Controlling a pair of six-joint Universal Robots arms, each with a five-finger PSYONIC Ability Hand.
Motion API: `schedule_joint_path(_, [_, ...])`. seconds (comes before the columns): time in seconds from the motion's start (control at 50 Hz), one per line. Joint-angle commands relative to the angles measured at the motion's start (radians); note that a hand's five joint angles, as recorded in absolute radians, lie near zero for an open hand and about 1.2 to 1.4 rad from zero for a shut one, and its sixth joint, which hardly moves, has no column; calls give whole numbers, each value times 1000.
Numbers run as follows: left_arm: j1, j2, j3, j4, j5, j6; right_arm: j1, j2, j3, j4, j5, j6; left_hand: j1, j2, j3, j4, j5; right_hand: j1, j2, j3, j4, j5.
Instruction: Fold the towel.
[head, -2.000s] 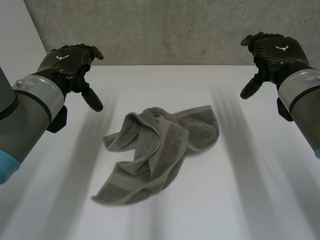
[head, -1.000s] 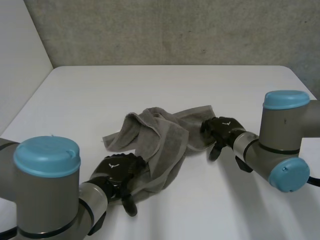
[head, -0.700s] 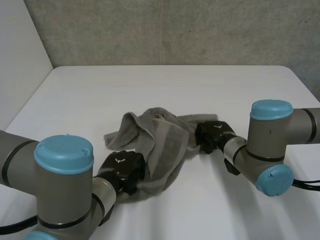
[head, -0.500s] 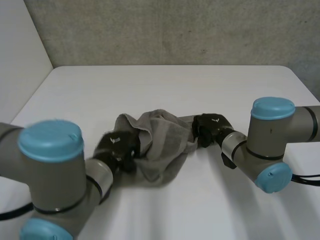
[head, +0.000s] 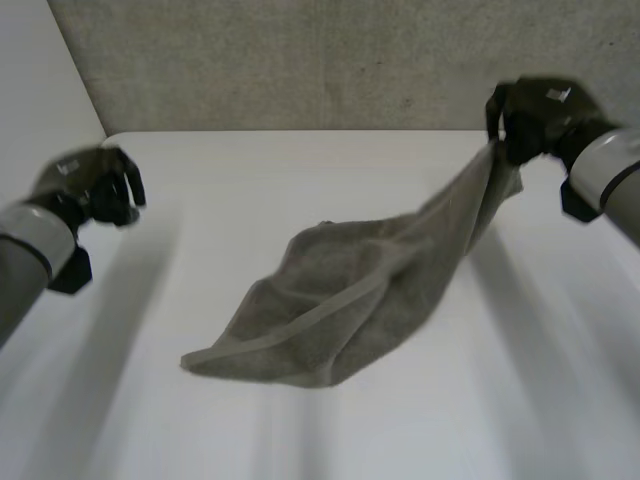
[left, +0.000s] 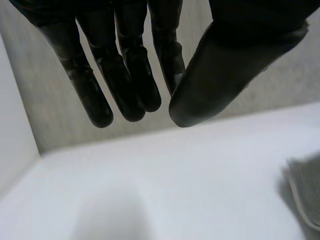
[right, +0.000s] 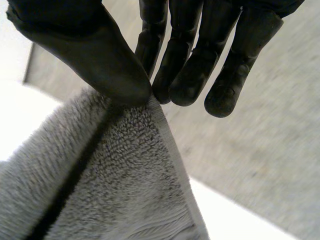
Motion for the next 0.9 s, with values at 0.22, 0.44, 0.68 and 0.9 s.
schedule_joint_path(0.22, [-264, -15, -46, -4, 81, -7, 104, 64, 165, 27, 136, -188, -875, -874, -871, -874, -881, -1158, -1137, -1142, -1157, -1156])
schedule_joint_path(0.44, [-557, -134, 141, -3, -63, -1, 37, 64, 212, 10, 150, -185, -890, -889, -886, -889, -896, -1158, -1137, -1142, -1157, -1156])
schedule_joint_path(0.68, [-697, -520, 490, -102, -186, 38, -45, 70, 204, -26, 158, -176, -872, -872, -868, -871, -878, -1158, -1137, -1142, -1157, -1156])
schedule_joint_path(0.9, [-749, -720, 716, -161, -219, 99, -55, 88, 219, -34, 156, -175, -694, -693, -690, -693, -700, -1158, -1137, -1142, -1157, -1156])
